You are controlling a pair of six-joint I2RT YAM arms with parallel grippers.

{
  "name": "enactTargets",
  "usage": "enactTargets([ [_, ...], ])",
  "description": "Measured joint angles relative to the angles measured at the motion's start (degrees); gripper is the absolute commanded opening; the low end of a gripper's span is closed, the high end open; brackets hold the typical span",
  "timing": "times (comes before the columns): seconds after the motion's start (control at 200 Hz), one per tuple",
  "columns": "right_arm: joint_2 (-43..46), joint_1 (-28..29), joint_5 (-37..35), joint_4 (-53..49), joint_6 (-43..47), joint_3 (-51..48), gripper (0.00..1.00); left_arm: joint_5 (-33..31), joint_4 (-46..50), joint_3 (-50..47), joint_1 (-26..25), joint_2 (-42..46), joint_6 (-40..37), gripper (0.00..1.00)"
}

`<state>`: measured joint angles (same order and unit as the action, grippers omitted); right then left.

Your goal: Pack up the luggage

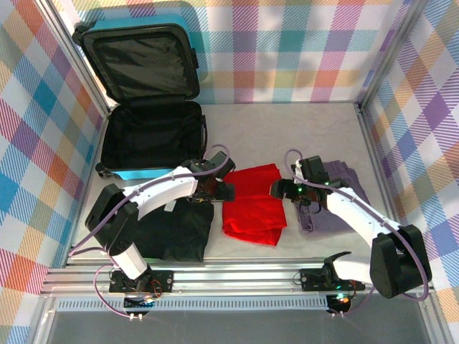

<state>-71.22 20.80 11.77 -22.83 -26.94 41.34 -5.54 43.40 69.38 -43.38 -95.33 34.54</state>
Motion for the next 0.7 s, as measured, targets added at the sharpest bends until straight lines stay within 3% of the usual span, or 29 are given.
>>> enactTargets([
  [0.395,-0.9,10.7,1.8,3.8,-2.6,0.0,0.77,-2.6,12.2,-10.9,0.0,13.9,7.2,0.94],
  [0.7,-4.6,17.6,1.8,5.3,-4.2,2.7,0.77,-0.9,8.0,-24.3,1.6,13.3,9.0,0.94],
])
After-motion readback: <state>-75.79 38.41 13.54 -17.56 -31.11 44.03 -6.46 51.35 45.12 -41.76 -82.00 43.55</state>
